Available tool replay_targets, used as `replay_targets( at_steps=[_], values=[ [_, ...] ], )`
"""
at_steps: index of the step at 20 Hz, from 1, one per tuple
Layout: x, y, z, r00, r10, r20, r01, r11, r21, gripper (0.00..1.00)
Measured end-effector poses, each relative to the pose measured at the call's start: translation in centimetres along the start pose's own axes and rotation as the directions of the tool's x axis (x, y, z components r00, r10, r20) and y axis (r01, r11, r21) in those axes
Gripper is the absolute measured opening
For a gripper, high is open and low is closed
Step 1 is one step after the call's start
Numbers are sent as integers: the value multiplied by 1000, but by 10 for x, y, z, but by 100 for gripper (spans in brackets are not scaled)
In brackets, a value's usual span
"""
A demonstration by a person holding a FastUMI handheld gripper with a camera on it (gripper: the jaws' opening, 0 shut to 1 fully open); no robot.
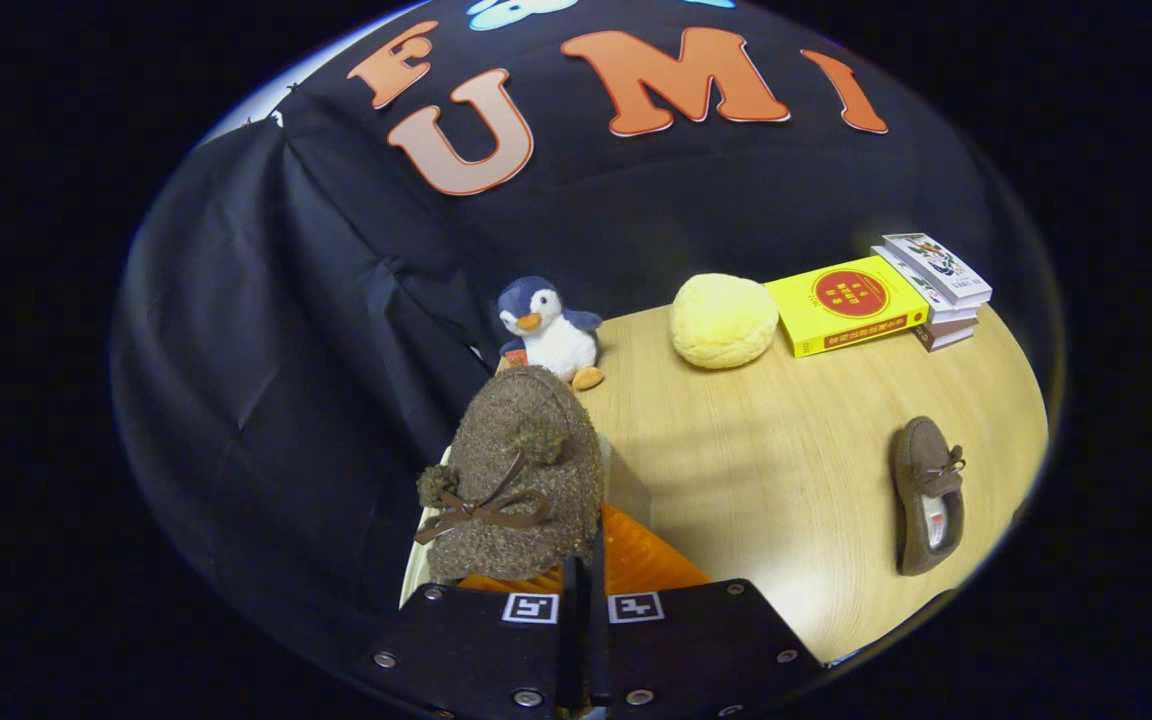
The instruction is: Open the storage box then place both shoes into the box .Put the left shoe in first, then the right shoe, with the right side of both shoes facing outward in a uniform manner.
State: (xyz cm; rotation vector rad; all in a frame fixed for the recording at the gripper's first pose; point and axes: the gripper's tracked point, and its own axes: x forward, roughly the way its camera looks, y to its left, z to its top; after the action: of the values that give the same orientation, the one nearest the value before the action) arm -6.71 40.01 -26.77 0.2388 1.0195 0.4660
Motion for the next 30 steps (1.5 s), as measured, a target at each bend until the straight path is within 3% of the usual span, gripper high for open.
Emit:
replay_targets(
  at_steps=[7,11,15,22,27,30],
  values=[
    [51,46,-43,995,-6,-103,5,1000,-12,4],
    [80,52,-63,987,-53,-153,51,999,-15,4],
    [108,46,-86,963,-120,-240,125,992,6,4],
    [133,57,-115,929,-125,-347,161,984,78,7],
    [118,73,-130,915,-2,-404,68,987,149,30],
    [97,88,-115,916,127,-380,-50,978,204,39]
  ],
)
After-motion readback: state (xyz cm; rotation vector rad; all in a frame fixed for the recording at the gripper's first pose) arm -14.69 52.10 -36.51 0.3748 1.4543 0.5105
